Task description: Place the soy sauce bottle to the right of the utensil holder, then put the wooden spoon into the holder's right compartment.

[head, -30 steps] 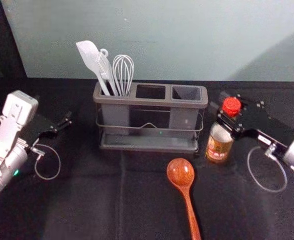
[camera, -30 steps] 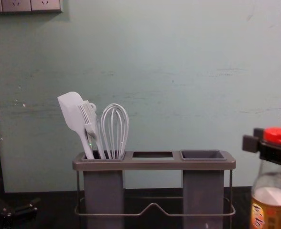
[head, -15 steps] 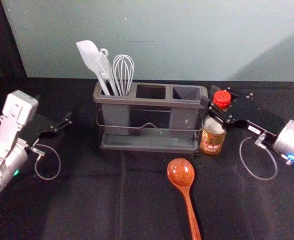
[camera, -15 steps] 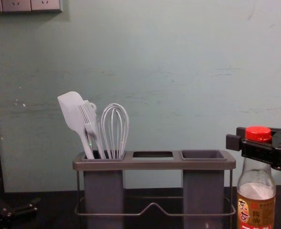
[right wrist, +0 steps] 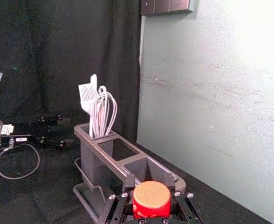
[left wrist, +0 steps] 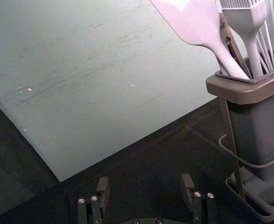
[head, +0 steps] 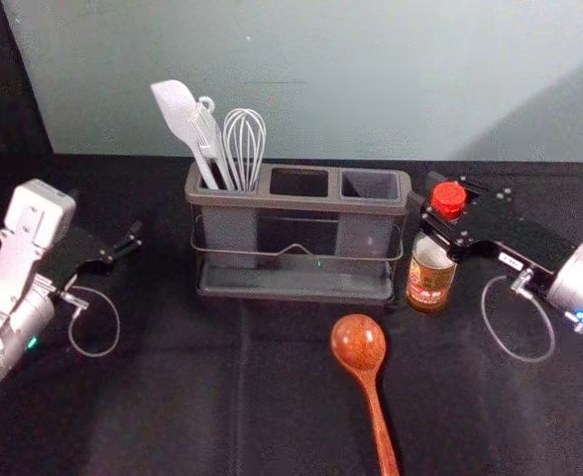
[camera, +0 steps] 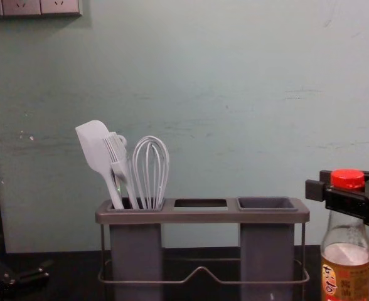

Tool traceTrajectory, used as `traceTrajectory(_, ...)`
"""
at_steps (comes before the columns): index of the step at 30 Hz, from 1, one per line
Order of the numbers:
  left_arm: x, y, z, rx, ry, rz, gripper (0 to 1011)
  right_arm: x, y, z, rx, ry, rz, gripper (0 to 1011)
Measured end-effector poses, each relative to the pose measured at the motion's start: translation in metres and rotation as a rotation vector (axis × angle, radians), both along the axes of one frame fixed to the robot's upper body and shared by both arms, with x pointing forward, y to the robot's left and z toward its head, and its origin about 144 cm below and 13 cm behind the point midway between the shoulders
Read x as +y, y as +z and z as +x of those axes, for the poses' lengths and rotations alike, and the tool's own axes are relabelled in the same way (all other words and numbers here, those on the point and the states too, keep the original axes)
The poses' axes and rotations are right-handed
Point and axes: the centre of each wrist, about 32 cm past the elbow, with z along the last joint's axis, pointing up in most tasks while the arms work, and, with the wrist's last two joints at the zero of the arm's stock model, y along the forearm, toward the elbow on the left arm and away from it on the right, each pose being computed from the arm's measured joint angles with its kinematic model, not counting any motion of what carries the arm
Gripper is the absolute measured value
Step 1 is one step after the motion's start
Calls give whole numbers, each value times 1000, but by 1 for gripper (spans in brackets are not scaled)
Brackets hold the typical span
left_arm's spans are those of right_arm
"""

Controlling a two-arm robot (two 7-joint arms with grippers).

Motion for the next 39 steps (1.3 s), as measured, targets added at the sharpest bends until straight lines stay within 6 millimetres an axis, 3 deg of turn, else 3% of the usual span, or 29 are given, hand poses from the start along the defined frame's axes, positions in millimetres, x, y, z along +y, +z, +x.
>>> traceTrajectory(17, 0, 0, 0, 0, 0, 0, 1005, -7, -11, -5, 8, -85, 23, 374)
traceTrajectory(39, 0, 0, 0, 0, 0, 0, 1005, -1, -34, 34, 21, -159, 120, 375)
